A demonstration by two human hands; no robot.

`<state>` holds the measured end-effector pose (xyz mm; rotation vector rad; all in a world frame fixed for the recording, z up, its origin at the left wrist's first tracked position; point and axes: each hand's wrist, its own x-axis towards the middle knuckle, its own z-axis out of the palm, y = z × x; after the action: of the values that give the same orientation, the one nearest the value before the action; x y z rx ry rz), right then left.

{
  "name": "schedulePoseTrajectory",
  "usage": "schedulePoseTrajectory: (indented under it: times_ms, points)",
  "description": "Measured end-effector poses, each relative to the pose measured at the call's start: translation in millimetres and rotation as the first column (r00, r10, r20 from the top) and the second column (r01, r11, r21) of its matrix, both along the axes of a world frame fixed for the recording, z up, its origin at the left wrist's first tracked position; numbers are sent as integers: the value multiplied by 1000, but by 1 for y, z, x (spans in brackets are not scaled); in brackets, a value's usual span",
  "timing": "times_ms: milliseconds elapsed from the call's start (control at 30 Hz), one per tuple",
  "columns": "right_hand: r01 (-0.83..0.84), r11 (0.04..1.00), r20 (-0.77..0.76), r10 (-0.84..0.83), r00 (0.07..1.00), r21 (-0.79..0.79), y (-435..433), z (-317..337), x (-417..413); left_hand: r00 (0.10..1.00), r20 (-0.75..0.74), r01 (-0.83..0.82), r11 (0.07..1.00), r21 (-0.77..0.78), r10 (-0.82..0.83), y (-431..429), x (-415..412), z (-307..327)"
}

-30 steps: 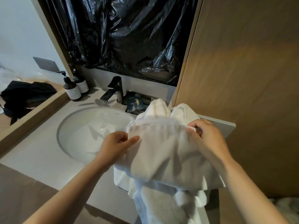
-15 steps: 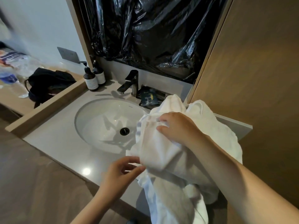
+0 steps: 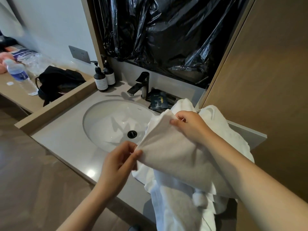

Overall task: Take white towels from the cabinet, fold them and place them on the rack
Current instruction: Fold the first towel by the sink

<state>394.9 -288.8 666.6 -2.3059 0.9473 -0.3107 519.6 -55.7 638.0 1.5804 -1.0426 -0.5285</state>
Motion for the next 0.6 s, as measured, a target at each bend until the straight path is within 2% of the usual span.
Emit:
schedulePoseTrajectory:
  times_ms: [67,100,133,267,367,533,600]
  points:
    - [25,1000,61,-26,998,14,0,-3,0,961,276,-12,988,156,-32,-6,16,5]
    - [39,999,68,-39,997,1,0,-4,1,937,346,-40,970,241,-48,-11,23,6]
    - [47,999,60,-46,997,-24,1,-5,3,934,354,-67,947,314,-52,-15,29,7]
    - [-17,973,-83,-2,997,-231,8,-10,19,963,266,-110,837,536,-44,-22,42,-7]
    - [-82,916,-200,2,980,-393,11,-16,36,991,132,-63,852,520,-7,-27,38,-17]
    - [-11,904,-200,-83,976,-427,12,-14,40,999,40,4,861,508,-29,-61,30,-19]
    - [1,893,-285,-144,948,-450,8,-9,29,999,-1,31,836,548,-37,-80,30,-22]
